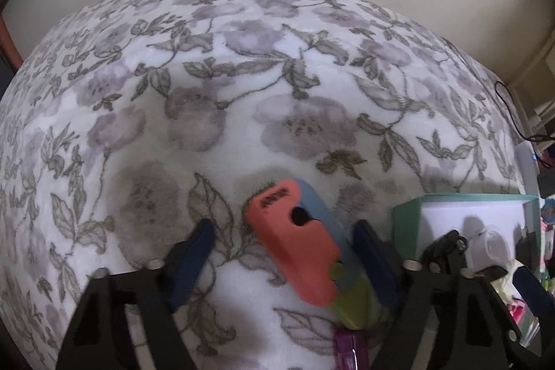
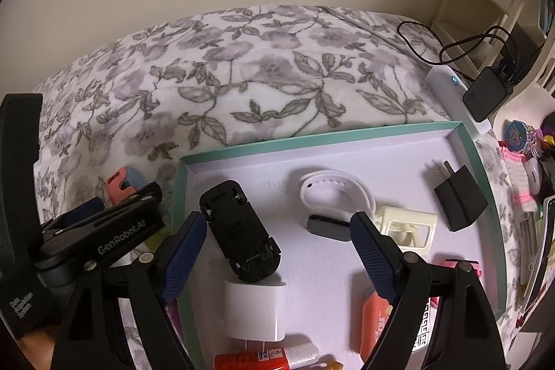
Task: Organize rigid objects
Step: 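Grasp the pink-blue folding knife toy with the left gripper while the right gripper approaches the purple lighter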
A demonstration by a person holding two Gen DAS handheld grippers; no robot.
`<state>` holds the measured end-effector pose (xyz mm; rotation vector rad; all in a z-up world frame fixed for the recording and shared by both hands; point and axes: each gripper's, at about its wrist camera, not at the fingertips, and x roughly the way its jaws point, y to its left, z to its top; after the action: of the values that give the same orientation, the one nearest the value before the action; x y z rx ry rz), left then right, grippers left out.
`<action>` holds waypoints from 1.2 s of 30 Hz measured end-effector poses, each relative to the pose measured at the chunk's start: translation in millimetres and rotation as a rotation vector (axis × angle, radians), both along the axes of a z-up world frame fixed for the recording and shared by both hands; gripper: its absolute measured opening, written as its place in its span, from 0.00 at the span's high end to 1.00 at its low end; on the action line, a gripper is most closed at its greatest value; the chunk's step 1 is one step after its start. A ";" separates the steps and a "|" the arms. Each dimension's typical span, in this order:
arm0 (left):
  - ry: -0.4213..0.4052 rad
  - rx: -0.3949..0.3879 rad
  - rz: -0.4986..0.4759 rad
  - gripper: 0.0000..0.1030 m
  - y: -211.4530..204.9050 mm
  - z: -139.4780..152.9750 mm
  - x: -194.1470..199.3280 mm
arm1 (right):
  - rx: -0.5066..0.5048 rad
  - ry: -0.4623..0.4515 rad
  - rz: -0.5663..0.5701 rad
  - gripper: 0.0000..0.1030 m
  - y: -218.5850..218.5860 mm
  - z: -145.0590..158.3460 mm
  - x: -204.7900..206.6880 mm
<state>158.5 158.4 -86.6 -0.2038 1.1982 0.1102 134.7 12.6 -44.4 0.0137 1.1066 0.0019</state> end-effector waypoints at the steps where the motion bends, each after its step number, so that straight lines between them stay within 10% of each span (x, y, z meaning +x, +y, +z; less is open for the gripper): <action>1: 0.002 -0.005 -0.007 0.34 -0.3 1.3 -0.8 | 0.001 0.000 -0.002 0.17 0.0 0.6 -0.6; 7: 0.028 -0.052 -0.032 0.49 2.2 4.3 -5.9 | 0.005 -0.002 0.000 0.17 2.4 4.2 -4.8; 36: 0.150 -0.123 0.060 0.51 110.1 5.9 -88.0 | 0.091 0.047 0.292 0.17 95.2 -13.8 -48.9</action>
<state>70.5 268.4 -80.7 -0.3441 1.3501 0.1051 85.9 107.8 -58.3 -0.0664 1.1464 0.3152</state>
